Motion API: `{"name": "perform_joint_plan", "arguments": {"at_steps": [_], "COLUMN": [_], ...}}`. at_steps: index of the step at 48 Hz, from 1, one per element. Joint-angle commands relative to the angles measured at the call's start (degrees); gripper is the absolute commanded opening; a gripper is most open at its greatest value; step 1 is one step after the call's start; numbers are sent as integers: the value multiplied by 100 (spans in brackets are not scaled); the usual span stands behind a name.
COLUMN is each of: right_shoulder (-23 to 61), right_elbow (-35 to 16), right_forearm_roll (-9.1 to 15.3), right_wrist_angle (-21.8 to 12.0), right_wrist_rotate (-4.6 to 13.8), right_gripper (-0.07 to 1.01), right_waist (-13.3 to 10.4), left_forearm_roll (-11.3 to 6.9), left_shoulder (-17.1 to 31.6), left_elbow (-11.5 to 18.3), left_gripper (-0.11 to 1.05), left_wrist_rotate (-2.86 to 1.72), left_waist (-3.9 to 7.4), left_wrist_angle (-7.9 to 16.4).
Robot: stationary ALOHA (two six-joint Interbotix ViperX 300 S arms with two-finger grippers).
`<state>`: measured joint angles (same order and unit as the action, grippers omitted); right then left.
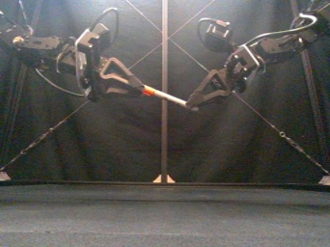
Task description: Uncap the pen
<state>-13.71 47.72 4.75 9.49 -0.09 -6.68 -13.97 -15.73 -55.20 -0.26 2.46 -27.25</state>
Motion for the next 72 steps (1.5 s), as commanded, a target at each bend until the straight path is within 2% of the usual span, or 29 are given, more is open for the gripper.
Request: {"name": "perform_joint_plan", "arguments": {"at_steps": [1,17,47,58,72], "right_shoulder": [-176,-193,-290,-369,-378], "right_elbow": [26,185,325,352,352], "right_forearm_roll": [0,-35,-26,-18,0], "right_wrist_angle": [44,44,44,44,44], "right_wrist_rotate": [26,44,44,44,44], "right_gripper": [47,47,47,47,47], "right_waist": [-26,-79,-88,-79,-88], "left_forearm_roll": [-9,0,9,18,18], "left_shoulder": [-123,-483,-1705,-1960,-1969], "left_elbow": [18,-334,-1143,-1310,-1318], "left_gripper": [50,50,50,50,50], "left_wrist_rotate": [9,9,9,18,35], "left_waist": [26,-9,-26,-26,-18], "left_wrist_angle": [-62,-70,-9,167,272]}}
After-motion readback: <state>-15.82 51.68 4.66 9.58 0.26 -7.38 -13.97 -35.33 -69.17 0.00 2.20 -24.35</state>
